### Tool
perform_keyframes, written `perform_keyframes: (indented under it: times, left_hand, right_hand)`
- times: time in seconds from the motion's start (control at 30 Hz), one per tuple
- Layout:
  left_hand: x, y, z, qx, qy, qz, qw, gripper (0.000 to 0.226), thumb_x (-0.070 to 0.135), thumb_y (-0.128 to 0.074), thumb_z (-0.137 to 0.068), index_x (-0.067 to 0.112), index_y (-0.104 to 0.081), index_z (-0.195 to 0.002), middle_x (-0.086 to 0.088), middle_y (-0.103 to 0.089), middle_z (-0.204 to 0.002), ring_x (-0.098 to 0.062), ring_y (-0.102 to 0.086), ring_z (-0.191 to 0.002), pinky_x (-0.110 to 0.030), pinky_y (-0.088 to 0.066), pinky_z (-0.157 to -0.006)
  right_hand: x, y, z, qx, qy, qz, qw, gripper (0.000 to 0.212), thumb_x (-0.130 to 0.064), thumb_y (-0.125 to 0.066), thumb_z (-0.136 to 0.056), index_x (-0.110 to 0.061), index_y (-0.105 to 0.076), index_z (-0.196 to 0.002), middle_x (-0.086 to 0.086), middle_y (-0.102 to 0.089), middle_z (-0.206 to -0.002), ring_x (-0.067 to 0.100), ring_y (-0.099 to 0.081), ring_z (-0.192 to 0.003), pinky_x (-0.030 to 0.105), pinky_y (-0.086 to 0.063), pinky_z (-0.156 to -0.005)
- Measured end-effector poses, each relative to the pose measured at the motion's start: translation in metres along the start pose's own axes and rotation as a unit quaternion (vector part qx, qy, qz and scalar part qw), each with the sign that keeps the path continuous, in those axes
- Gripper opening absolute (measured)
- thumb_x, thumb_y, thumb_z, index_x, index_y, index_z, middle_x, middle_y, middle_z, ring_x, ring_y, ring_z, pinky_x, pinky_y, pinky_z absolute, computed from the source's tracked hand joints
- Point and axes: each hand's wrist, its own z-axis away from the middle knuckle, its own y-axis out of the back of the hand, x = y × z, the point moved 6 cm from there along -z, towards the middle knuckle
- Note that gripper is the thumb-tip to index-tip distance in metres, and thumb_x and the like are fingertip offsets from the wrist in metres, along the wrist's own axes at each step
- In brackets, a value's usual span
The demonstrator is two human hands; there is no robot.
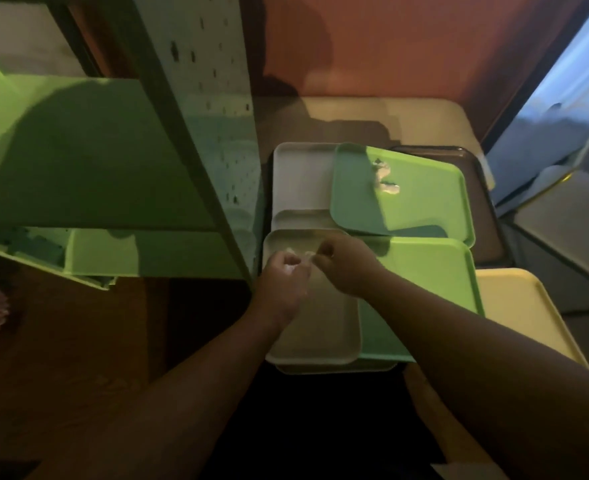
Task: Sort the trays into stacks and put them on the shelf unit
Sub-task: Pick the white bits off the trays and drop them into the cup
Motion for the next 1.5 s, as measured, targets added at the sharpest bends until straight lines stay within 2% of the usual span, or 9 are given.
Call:
perform_keyframes:
  times: [0.2,0.37,0.53,0.73,0.9,1.03,1.23,1.37,1.5]
  left_hand:
    - [0.038,-0.048,-0.013,-0.057,0.046,0.065,0.995,0.044,0.054,-0.041,-0.097,0.018,-0.059,-0.116,-0.006,-0.061,-0.082,-0.014,-0.053,-0.063,-0.023,-0.042,-0.050]
    - [0.065,-0.095,-0.025,-0.094,0.102,0.146,0.980,0.037,0.037,-0.036,-0.103,0.014,-0.061,-0.119,-0.012,-0.070,-0.103,-0.020,-0.068,-0.075,-0.030,-0.057,-0.054]
    - [0.079,-0.112,-0.049,-0.091,0.073,0.173,0.978,0.029,0.007,-0.042,-0.101,0.022,-0.057,-0.121,-0.010,-0.061,-0.092,-0.017,-0.057,-0.063,-0.024,-0.045,-0.048]
    - [0.080,-0.118,-0.068,-0.057,-0.006,0.159,0.986,0.040,-0.001,-0.044,-0.099,0.033,-0.062,-0.109,-0.007,-0.060,-0.095,-0.015,-0.052,-0.061,-0.024,-0.039,-0.047]
    - [0.076,-0.117,-0.074,-0.049,0.006,0.127,0.991,0.040,-0.007,-0.042,-0.096,0.014,-0.058,-0.066,-0.006,-0.054,-0.069,-0.016,-0.045,-0.053,-0.020,-0.031,-0.043]
    - [0.066,-0.114,-0.075,-0.021,0.068,0.124,0.990,0.032,-0.006,-0.039,-0.091,0.013,-0.054,-0.071,-0.008,-0.050,-0.068,-0.016,-0.045,-0.054,-0.023,-0.030,-0.048]
    - [0.089,-0.135,-0.046,-0.117,0.073,0.127,0.982,0.022,0.031,-0.048,-0.092,0.014,-0.057,-0.081,-0.007,-0.051,-0.074,-0.018,-0.043,-0.062,-0.024,-0.030,-0.052]
    - [0.104,-0.164,-0.010,-0.202,0.094,0.154,0.963,0.061,0.067,-0.032,-0.093,0.011,-0.056,-0.102,-0.004,-0.061,-0.073,-0.015,-0.052,-0.059,-0.024,-0.038,-0.053]
    - [0.121,-0.197,0.035,-0.230,0.085,0.122,0.962,0.027,0.027,-0.046,-0.099,0.009,-0.064,-0.090,-0.004,-0.058,-0.056,-0.014,-0.050,-0.046,-0.026,-0.038,-0.048]
  right_hand:
    - [0.016,0.052,0.024,-0.020,-0.058,-0.278,0.959,0.014,-0.021,-0.067,-0.094,-0.007,-0.069,-0.097,0.011,-0.074,-0.084,0.027,-0.074,-0.080,0.033,-0.060,-0.073]
    - [0.040,0.067,0.011,-0.055,-0.090,-0.402,0.909,0.014,0.002,-0.056,-0.094,-0.004,-0.065,-0.103,0.015,-0.069,-0.090,0.027,-0.070,-0.079,0.029,-0.062,-0.068]
    - [0.104,0.106,-0.039,0.145,-0.079,-0.153,0.974,0.034,-0.011,-0.059,-0.093,-0.018,-0.062,-0.127,0.007,-0.061,-0.121,0.019,-0.061,-0.093,0.031,-0.055,-0.078]
    - [0.129,0.087,-0.118,0.038,-0.020,0.039,0.998,0.072,-0.012,-0.059,-0.093,-0.031,-0.029,-0.156,0.009,-0.020,-0.161,0.033,-0.055,-0.121,0.041,-0.054,-0.094]
    - [0.128,0.076,-0.133,0.040,-0.002,0.112,0.993,0.033,-0.019,-0.058,-0.096,-0.015,-0.062,-0.128,0.013,-0.050,-0.128,0.025,-0.060,-0.096,0.035,-0.055,-0.088]
    - [0.115,0.090,-0.091,0.101,-0.052,-0.117,0.987,0.018,-0.023,-0.059,-0.097,-0.010,-0.070,-0.103,0.003,-0.067,-0.091,0.014,-0.061,-0.075,0.027,-0.052,-0.068]
    - [0.088,0.121,0.017,0.103,-0.082,-0.496,0.858,0.010,-0.003,-0.053,-0.095,-0.002,-0.062,-0.097,0.013,-0.061,-0.082,0.021,-0.057,-0.069,0.027,-0.050,-0.057]
    - [0.084,0.131,0.069,0.135,-0.086,-0.475,0.865,0.011,-0.001,-0.055,-0.092,-0.006,-0.064,-0.094,0.007,-0.061,-0.076,0.012,-0.058,-0.060,0.025,-0.048,-0.052]
    - [0.097,0.150,0.118,0.245,-0.079,-0.357,0.898,0.014,-0.015,-0.055,-0.098,-0.014,-0.060,-0.111,0.006,-0.061,-0.099,0.017,-0.068,-0.082,0.036,-0.063,-0.067]
